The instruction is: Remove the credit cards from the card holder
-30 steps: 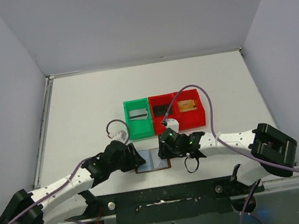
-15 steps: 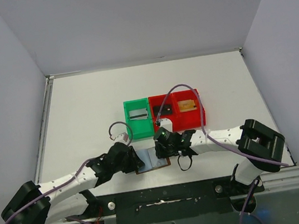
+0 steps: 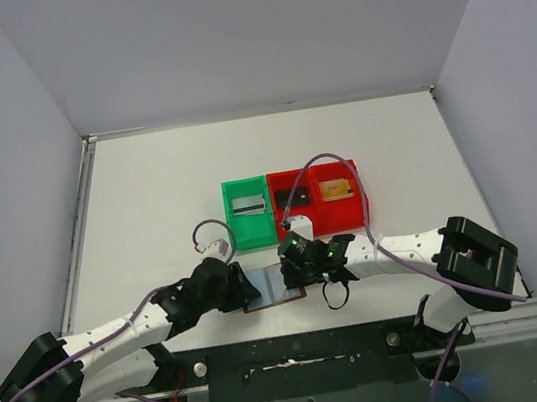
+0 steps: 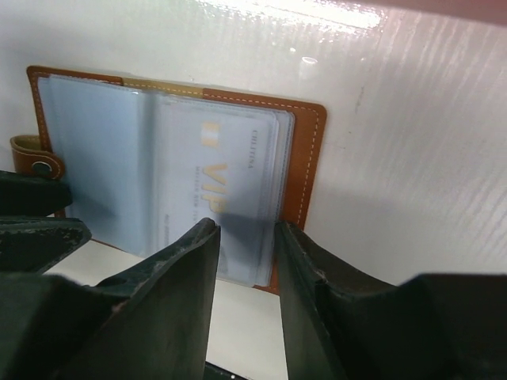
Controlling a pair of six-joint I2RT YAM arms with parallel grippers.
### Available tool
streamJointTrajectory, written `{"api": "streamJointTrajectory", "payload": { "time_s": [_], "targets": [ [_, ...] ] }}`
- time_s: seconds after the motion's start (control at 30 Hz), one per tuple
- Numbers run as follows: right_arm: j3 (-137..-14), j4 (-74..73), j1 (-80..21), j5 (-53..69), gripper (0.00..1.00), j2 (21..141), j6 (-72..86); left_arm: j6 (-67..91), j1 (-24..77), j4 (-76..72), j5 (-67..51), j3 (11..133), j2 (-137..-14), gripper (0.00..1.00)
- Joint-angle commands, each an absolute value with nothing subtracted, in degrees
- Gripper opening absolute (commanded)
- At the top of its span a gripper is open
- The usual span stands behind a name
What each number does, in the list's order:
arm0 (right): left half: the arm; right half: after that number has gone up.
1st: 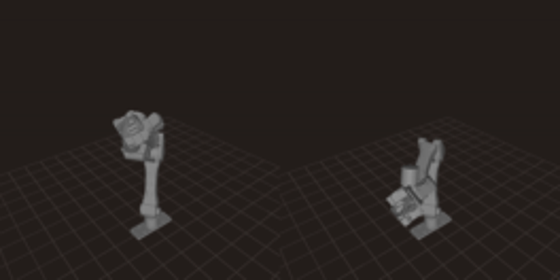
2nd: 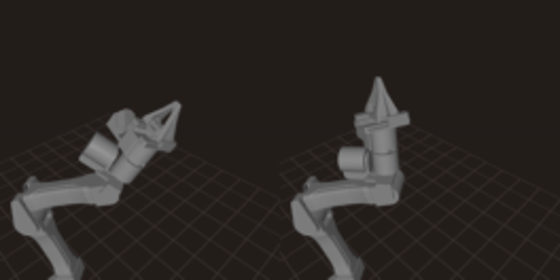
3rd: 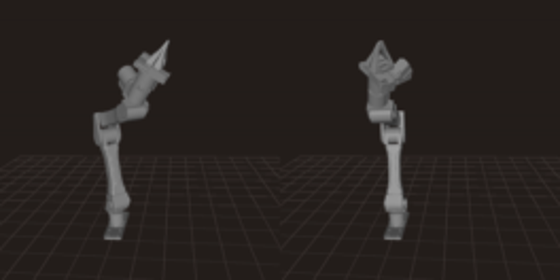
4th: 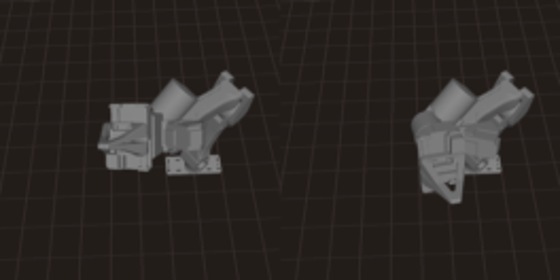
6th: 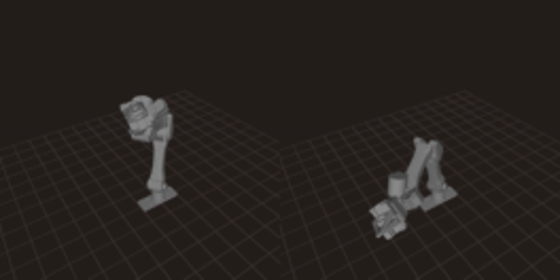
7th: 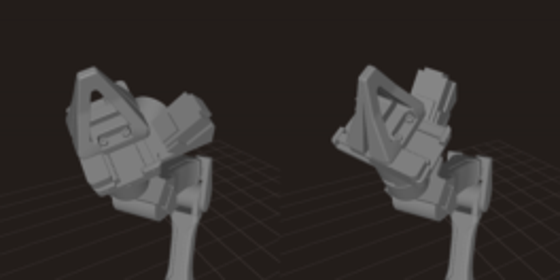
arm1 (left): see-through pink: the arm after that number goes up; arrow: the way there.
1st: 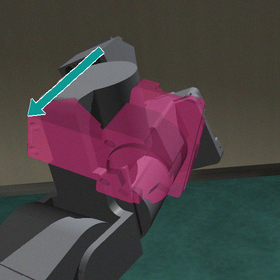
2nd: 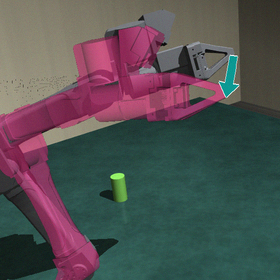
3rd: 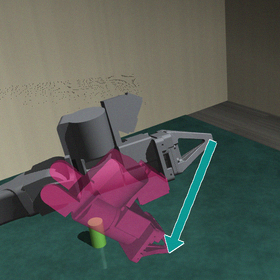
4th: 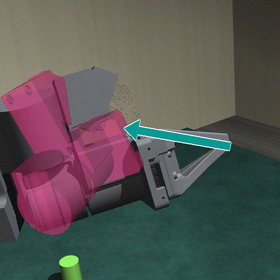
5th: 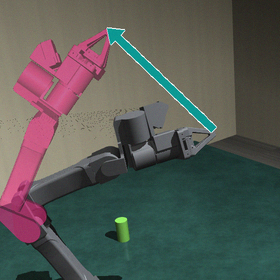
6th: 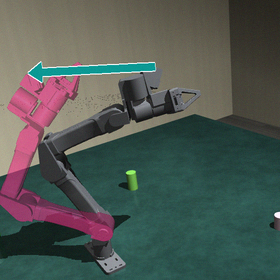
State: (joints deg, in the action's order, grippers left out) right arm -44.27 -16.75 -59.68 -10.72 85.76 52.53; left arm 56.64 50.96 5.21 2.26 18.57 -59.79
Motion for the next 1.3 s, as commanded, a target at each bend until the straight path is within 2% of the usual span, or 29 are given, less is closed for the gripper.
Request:
{"api": "streamJointTrajectory", "payload": {
  "time_s": [0.0, 0.2, 0.33, 0.43, 0.63, 0.8, 0.93, 1.13, 1.2, 1.27],
  "targets": [
    [-46.3, -17.6, -60.1, -13.0, 0.36, 86.4, 51.9, 55.0, 51.2, 7.3, 2.2, 19.3, -60.5, 0.4],
    [-47.9, -19.2, -60.5, -13.3, 0.26, 88.0, 51.0, 54.6, 51.2, 8.5, 3.2, 18.4, -62.4, 0.4],
    [-49.3, -22.1, -60.9, -15.4, 0.26, 87.3, 50.7, 54.2, 51.2, 9.2, 3.2, 18.3, -63.0, 0.38],
    [-51.2, -25.1, -61.4, -17.4, 0.32, 87.1, 50.7, 54.2, 51.2, 8.5, 3.2, 18.1, -61.9, 0.36],
    [-52.7, -24.8, -62.0, -16.4, 0.36, 87.1, 49.5, 54.1, 51.2, 9.0, 3.5, 18.0, -60.6, 0.35],
    [-52.6, -23.6, -62.0, -15.5, 0.36, 90.5, 50.3, 54.3, 51.2, 9.2, 3.4, 17.9, -60.5, 0.35],
    [-52.2, -22.9, -62.0, -14.7, 0.36, 92.9, 50.3, 54.4, 51.2, 10.1, 3.8, 18.0, -60.3, 0.39],
    [-52.7, -25.1, -62.2, -17.8, 0.24, 92.0, 51.0, 54.5, 51.2, 10.7, 4.1, 17.6, -59.9, 0.4],
    [-53.4, -27.4, -62.4, -19.4, 0.24, 91.2, 51.2, 54.6, 51.2, 10.6, 4.1, 17.5, -59.8, 0.39],
    [-54.4, -29.3, -62.4, -20.6, 0.3, 90.6, 51.1, 54.6, 51.3, 10.6, 4.2, 17.5, -59.7, 0.39]
  ]
}}
